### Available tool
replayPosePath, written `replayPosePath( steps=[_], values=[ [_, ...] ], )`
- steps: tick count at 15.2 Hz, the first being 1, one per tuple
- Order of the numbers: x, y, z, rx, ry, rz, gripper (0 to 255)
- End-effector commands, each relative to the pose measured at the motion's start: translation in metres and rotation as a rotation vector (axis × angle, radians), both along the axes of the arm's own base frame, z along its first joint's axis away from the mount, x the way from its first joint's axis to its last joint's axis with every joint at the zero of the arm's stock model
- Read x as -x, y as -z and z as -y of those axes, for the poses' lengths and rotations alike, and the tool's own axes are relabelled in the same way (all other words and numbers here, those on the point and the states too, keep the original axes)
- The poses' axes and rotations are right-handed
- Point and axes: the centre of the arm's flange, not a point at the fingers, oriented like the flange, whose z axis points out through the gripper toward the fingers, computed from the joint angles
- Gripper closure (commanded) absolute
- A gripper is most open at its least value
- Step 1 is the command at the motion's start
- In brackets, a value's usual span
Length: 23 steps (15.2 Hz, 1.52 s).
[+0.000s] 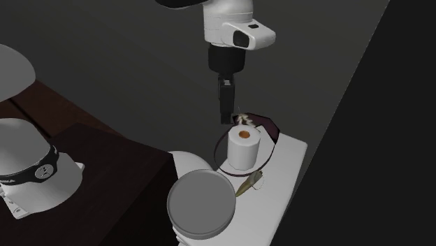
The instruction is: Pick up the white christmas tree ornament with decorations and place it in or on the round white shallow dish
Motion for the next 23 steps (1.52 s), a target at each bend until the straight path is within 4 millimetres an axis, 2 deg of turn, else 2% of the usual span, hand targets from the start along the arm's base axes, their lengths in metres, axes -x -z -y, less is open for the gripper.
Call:
replayPosePath(
  steps=[1, 8, 15, 23],
  values=[
    [-0.008, 0.015, -0.02, -0.006, -0.038, 0.008, 0],
    [-0.024, 0.057, -0.097, -0.024, -0.169, 0.035, 0],
    [-0.031, 0.097, -0.175, -0.042, -0.299, 0.061, 0],
    [-0.034, 0.139, -0.181, -0.043, -0.306, 0.063, 0]
  ],
)
